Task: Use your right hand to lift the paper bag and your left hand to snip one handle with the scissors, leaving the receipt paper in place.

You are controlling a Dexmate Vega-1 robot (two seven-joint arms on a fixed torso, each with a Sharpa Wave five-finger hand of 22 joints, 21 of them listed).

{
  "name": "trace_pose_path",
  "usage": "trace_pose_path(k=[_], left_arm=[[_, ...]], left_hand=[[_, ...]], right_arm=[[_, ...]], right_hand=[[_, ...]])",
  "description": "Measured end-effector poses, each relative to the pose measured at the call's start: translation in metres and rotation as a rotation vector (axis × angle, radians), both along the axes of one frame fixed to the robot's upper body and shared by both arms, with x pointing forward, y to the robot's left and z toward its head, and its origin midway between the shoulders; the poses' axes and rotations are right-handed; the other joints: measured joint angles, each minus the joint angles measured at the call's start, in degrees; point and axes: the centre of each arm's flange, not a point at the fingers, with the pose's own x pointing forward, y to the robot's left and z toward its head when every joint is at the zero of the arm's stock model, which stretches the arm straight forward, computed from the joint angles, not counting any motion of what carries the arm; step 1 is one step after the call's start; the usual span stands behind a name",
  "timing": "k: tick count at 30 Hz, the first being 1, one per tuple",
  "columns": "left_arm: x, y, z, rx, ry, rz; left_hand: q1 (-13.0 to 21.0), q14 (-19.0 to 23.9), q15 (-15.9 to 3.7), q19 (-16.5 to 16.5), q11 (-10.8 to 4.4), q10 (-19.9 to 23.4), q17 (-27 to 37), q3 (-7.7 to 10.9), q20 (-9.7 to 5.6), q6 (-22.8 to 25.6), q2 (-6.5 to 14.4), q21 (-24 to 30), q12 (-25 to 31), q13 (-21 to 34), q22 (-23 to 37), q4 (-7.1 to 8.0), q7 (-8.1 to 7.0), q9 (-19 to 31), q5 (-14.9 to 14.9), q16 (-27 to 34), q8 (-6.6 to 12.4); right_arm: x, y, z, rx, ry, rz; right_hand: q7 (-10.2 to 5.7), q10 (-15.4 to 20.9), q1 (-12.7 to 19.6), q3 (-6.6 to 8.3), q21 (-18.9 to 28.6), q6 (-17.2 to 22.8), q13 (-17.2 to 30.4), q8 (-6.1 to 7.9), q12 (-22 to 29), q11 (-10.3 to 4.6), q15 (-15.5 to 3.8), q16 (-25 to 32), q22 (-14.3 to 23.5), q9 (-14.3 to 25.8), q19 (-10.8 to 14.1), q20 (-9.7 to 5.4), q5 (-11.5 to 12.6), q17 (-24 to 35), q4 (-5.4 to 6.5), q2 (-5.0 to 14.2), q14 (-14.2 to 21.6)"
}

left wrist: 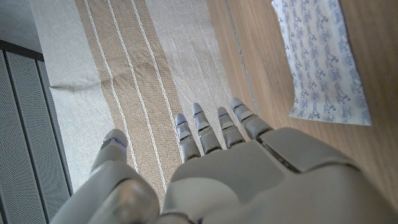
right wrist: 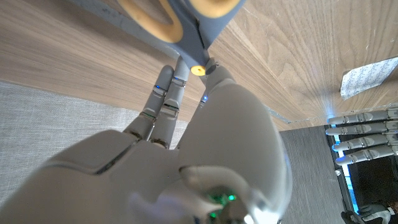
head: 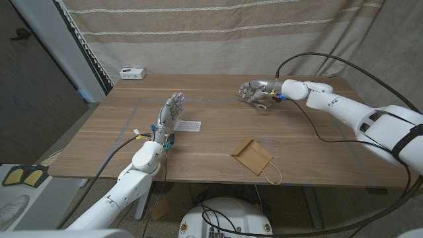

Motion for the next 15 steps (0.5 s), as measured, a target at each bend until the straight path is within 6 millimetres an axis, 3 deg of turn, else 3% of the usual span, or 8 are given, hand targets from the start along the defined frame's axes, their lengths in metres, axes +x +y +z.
trace_pose_path(k=[15], left_arm=[[0.003, 0.0, 0.002, 0.002, -0.002, -0.002]], left_hand=[[0.0, 0.0, 0.0, 0.0, 0.0, 0.0, 0.0, 0.0, 0.0, 0.0, 0.0, 0.0, 0.0, 0.0, 0.0, 0.0, 0.0, 0.0, 0.0, 0.0, 0.0]], right_arm=[[-0.012, -0.006, 0.012, 0.096, -0.022, 0.025]], right_hand=[[-0.2, -0.29, 0.09, 0.6, 1.31, 0.2, -0.28, -0.65, -0.46, -0.07, -0.33, -0.35, -0.53, -0.59, -0.81, -0.01, 0.21, 0.04, -0.06, 0.09, -0.33]])
